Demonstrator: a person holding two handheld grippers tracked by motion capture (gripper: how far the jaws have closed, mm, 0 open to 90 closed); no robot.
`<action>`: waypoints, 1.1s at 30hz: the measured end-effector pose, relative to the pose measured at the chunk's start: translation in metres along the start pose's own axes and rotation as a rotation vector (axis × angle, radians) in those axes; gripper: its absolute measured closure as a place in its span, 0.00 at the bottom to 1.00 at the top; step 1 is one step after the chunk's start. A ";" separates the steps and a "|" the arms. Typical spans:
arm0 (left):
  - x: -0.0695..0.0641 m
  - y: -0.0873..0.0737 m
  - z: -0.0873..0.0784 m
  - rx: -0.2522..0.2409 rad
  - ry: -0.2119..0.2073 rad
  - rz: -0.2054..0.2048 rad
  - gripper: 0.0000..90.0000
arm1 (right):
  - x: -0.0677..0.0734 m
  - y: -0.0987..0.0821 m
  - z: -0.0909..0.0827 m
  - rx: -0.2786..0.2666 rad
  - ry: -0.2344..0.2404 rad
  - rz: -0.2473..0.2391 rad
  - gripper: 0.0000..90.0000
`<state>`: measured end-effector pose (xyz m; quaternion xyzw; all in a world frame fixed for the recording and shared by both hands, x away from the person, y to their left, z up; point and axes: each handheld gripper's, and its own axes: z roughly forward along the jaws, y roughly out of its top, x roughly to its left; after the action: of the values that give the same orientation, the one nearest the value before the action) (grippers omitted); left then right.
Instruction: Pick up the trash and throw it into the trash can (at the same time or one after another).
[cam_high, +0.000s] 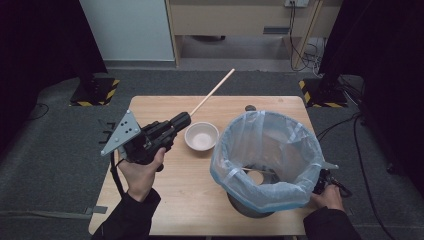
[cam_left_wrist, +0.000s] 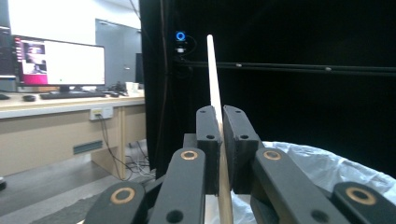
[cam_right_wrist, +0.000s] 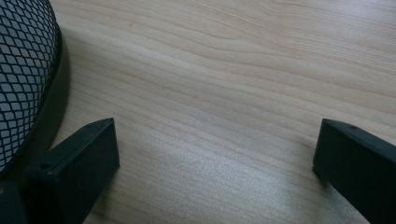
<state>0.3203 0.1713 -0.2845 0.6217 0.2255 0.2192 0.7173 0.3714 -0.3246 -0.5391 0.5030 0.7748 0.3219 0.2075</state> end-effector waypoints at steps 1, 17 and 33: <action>-0.003 0.001 0.005 -0.006 -0.015 -0.005 0.95 | 0.000 0.000 0.000 0.000 0.000 0.000 0.01; -0.036 -0.003 0.053 0.042 -0.119 0.010 0.95 | 0.000 0.000 0.000 0.000 0.000 0.000 0.01; -0.050 -0.010 0.083 0.096 -0.162 0.004 0.93 | 0.000 0.000 0.000 -0.001 0.001 -0.001 0.01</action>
<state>0.3297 0.0741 -0.2818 0.6716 0.1758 0.1587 0.7021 0.3719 -0.3244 -0.5391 0.5022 0.7751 0.3225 0.2073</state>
